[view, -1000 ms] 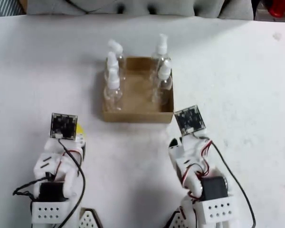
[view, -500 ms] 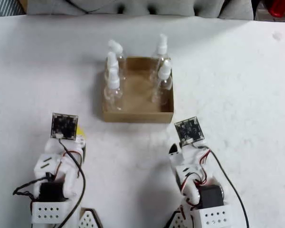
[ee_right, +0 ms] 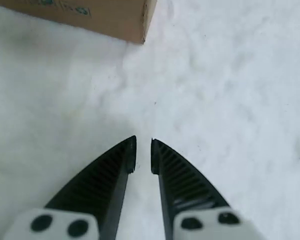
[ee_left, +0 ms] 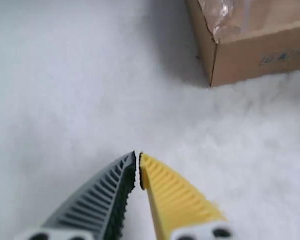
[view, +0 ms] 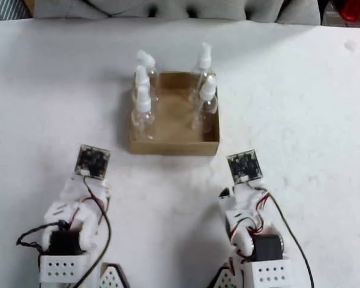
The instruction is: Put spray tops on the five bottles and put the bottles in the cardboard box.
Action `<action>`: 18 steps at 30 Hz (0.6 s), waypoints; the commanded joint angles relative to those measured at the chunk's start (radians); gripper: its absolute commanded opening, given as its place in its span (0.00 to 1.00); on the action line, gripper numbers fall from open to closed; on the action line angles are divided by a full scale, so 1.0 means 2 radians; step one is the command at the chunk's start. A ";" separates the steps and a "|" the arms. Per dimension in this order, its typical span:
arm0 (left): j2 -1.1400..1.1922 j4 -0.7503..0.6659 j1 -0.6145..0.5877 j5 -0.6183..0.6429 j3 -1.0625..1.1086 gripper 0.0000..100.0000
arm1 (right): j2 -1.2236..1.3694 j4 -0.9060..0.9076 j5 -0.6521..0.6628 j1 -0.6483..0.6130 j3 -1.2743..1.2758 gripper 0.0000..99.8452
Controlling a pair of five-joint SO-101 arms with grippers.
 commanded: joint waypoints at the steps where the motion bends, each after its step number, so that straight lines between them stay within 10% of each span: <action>1: -0.007 0.011 -0.004 -0.011 0.000 0.02 | -0.003 0.003 -0.003 0.003 0.002 0.02; 18: -0.005 0.062 -0.002 -0.011 0.000 0.02 | -0.004 0.002 0.002 0.008 0.019 0.02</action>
